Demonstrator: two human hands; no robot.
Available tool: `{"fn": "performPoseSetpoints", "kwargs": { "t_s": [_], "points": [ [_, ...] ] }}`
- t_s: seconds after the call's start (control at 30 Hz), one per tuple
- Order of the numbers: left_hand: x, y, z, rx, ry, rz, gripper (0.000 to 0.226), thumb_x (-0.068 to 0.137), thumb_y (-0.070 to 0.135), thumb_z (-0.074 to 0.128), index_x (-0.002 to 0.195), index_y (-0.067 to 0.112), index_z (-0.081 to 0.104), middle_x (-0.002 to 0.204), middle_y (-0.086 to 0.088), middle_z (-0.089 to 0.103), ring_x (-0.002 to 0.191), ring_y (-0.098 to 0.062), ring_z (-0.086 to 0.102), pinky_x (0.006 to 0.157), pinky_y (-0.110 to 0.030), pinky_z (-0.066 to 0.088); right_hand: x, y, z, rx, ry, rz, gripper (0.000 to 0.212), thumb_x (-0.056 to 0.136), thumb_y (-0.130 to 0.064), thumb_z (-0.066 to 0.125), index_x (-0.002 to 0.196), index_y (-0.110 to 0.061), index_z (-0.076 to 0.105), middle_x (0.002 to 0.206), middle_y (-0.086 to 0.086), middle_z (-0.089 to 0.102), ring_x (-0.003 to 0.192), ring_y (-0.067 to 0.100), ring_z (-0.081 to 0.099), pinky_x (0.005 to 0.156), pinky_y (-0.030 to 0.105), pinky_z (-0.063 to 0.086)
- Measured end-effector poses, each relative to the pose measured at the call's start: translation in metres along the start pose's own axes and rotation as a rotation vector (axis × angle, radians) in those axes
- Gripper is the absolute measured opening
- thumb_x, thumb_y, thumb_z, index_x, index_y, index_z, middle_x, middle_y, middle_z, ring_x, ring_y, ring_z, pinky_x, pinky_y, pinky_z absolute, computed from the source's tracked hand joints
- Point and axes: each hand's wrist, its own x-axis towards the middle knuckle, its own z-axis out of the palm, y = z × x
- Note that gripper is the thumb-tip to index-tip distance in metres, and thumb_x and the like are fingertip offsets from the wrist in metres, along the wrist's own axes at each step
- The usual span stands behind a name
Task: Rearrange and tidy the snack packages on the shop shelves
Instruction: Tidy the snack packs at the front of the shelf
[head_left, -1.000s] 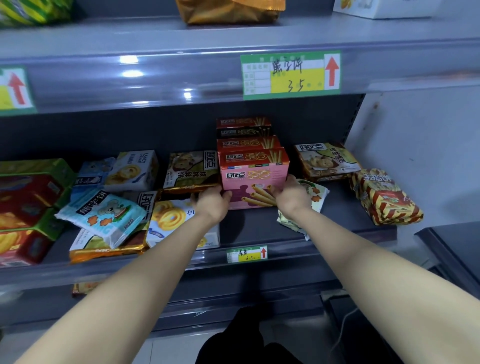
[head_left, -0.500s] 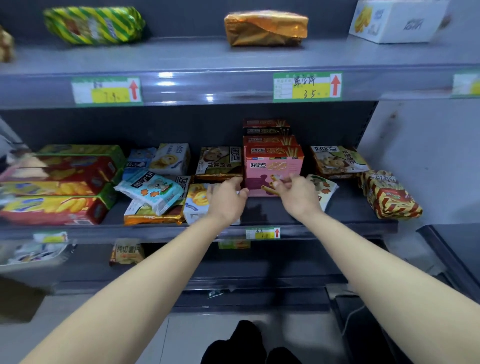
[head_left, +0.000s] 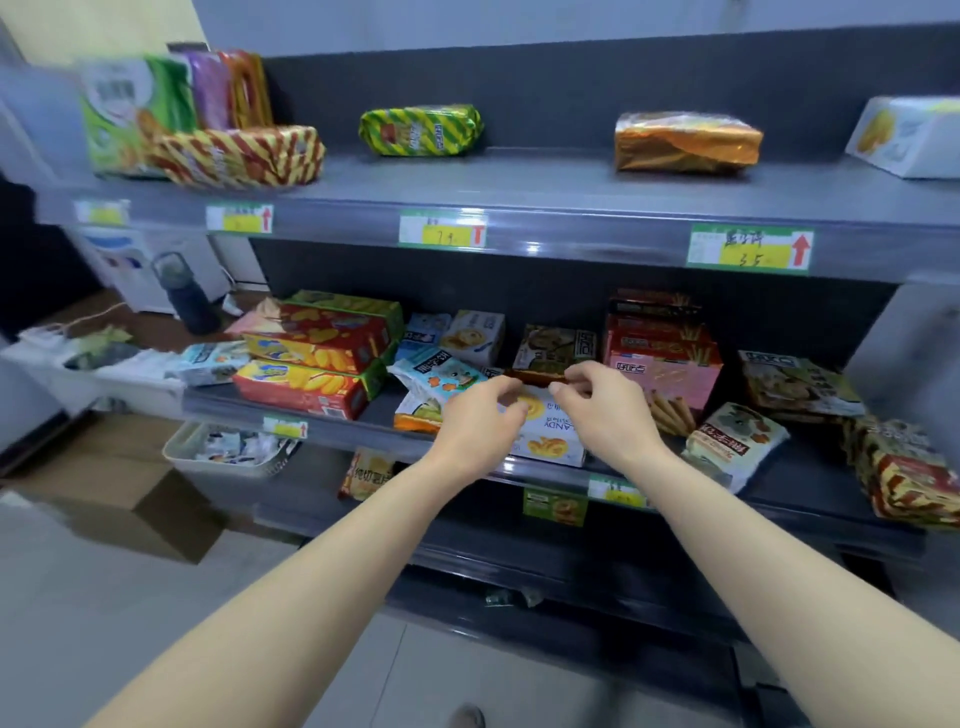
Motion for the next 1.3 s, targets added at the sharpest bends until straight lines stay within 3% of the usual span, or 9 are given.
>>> {"fn": "performPoseSetpoints", "kwargs": {
  "t_s": [0.13, 0.27, 0.6, 0.77, 0.87, 1.07, 1.3],
  "points": [
    [-0.002, -0.012, -0.024, 0.014, 0.049, -0.028, 0.038, 0.095, 0.022, 0.049, 0.132, 0.014, 0.053, 0.126, -0.001, 0.060, 0.119, -0.017, 0.053, 0.103, -0.030, 0.039, 0.004, -0.023, 0.015, 0.003, -0.027, -0.036, 0.038, 0.095, -0.030, 0.053, 0.127, -0.009, 0.056, 0.123, 0.007, 0.062, 0.113, 0.021, 0.056, 0.089, 0.028, 0.041],
    [0.004, -0.029, -0.043, -0.005, 0.066, -0.058, 0.039, 0.094, 0.022, 0.049, 0.132, 0.016, 0.053, 0.125, 0.000, 0.061, 0.118, -0.017, 0.053, 0.105, -0.034, 0.040, 0.012, -0.041, 0.035, -0.015, -0.058, -0.058, 0.038, 0.095, -0.030, 0.052, 0.127, -0.009, 0.056, 0.122, 0.006, 0.062, 0.112, 0.019, 0.056, 0.083, 0.022, 0.037],
    [0.037, -0.107, -0.107, 0.004, -0.031, -0.057, 0.039, 0.094, 0.023, 0.050, 0.131, 0.015, 0.053, 0.127, -0.003, 0.060, 0.116, -0.018, 0.056, 0.103, -0.036, 0.043, 0.041, -0.099, 0.116, -0.037, -0.063, -0.016, 0.037, 0.094, -0.028, 0.053, 0.125, -0.007, 0.058, 0.123, 0.007, 0.062, 0.114, 0.021, 0.055, 0.093, 0.029, 0.041],
    [0.054, -0.149, -0.147, -0.001, -0.047, -0.035, 0.038, 0.095, 0.019, 0.049, 0.132, 0.014, 0.052, 0.124, -0.001, 0.061, 0.105, -0.014, 0.059, 0.089, -0.022, 0.043, 0.056, -0.132, 0.163, -0.030, -0.082, 0.027, 0.039, 0.095, -0.028, 0.053, 0.129, -0.008, 0.055, 0.127, 0.007, 0.060, 0.117, 0.020, 0.055, 0.087, 0.021, 0.038],
    [0.059, -0.174, -0.169, 0.003, -0.050, -0.041, 0.038, 0.093, 0.019, 0.050, 0.130, 0.013, 0.054, 0.126, -0.003, 0.061, 0.116, -0.017, 0.055, 0.097, -0.026, 0.042, 0.061, -0.152, 0.189, -0.029, -0.099, 0.043, 0.038, 0.095, -0.028, 0.052, 0.128, -0.008, 0.054, 0.125, 0.007, 0.061, 0.115, 0.020, 0.054, 0.084, 0.022, 0.037],
    [0.066, -0.212, -0.206, 0.005, -0.018, -0.085, 0.036, 0.094, 0.021, 0.050, 0.129, 0.015, 0.055, 0.122, -0.004, 0.063, 0.115, -0.021, 0.055, 0.099, -0.032, 0.043, 0.068, -0.186, 0.231, -0.030, -0.129, 0.024, 0.040, 0.095, -0.028, 0.053, 0.130, -0.008, 0.054, 0.125, 0.006, 0.061, 0.116, 0.019, 0.054, 0.082, 0.018, 0.034],
    [0.067, -0.239, -0.236, -0.008, 0.070, -0.146, 0.036, 0.093, 0.019, 0.051, 0.128, 0.014, 0.056, 0.123, -0.002, 0.062, 0.114, -0.018, 0.056, 0.097, -0.027, 0.041, 0.085, -0.214, 0.265, -0.031, -0.206, -0.049, 0.037, 0.094, -0.029, 0.055, 0.125, -0.011, 0.057, 0.119, 0.004, 0.063, 0.107, 0.019, 0.058, 0.088, 0.028, 0.044]
  ]
}}
